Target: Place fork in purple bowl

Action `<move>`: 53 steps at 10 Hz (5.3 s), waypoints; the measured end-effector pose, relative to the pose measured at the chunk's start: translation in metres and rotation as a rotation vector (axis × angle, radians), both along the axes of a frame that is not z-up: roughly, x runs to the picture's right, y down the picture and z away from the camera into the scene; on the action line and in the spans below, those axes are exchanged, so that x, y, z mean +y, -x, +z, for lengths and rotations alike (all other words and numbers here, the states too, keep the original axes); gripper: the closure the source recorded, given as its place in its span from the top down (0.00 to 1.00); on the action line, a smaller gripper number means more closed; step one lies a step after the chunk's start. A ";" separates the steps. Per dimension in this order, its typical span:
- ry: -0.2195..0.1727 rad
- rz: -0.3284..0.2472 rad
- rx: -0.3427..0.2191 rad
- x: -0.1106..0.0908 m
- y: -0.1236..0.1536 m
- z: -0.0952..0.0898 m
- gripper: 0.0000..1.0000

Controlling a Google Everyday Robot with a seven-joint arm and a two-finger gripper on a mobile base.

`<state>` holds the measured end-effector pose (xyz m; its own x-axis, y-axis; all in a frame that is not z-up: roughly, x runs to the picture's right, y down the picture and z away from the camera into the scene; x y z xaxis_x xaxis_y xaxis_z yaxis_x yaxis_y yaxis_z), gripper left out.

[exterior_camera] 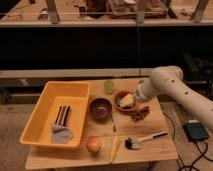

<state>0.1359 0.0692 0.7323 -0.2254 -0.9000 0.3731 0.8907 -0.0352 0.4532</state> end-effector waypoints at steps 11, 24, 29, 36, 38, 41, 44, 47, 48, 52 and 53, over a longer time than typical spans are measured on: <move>0.000 0.000 0.000 0.000 0.000 0.000 0.66; -0.018 -0.017 0.020 -0.003 -0.001 -0.003 0.66; -0.220 -0.288 0.312 0.016 0.018 -0.011 0.66; -0.156 -0.283 0.192 0.029 0.022 0.009 0.66; -0.121 -0.295 0.147 0.036 0.033 0.019 0.66; -0.102 -0.318 0.115 0.037 0.040 0.016 0.66; -0.064 -0.346 0.094 0.047 0.051 0.024 0.66; -0.022 -0.366 0.094 0.068 0.061 0.041 0.66; -0.012 -0.370 0.095 0.072 0.063 0.044 0.66; 0.030 -0.378 0.090 0.088 0.069 0.049 0.66; 0.042 -0.383 0.093 0.093 0.071 0.053 0.66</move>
